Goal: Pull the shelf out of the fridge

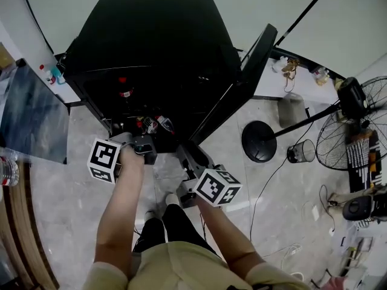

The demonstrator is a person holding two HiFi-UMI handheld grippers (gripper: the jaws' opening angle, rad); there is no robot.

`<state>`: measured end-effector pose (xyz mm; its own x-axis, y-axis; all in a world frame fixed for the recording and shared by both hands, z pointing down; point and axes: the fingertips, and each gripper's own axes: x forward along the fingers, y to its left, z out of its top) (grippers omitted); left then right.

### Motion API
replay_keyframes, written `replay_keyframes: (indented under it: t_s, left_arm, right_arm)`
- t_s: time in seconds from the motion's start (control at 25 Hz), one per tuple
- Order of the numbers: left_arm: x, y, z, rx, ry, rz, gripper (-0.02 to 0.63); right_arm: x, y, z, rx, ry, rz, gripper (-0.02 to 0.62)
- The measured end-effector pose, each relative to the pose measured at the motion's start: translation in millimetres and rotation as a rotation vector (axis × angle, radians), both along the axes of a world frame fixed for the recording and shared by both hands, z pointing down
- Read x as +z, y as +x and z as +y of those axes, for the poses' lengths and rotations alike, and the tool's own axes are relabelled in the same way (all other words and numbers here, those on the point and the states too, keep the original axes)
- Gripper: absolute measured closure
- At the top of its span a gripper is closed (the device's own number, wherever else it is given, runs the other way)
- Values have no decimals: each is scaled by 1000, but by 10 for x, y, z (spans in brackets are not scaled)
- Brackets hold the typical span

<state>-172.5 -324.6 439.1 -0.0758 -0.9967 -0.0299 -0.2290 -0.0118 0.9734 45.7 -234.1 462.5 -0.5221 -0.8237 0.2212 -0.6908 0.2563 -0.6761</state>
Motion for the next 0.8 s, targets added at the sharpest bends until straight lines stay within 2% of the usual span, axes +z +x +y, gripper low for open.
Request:
replay_keyframes:
  t_s: [0.36, 0.6, 0.8]
  left_arm:
    - [-9, 28, 46, 63, -13, -73, 568]
    - [-20, 16, 68, 69, -11, -102, 565]
    - [-24, 31, 95, 73, -7, -96, 565]
  right_arm:
    - [-76, 99, -221, 55, -27, -92, 451]
    - [-146, 47, -349, 72, -76, -273, 451]
    - [-156, 6, -449, 89, -99, -372, 443]
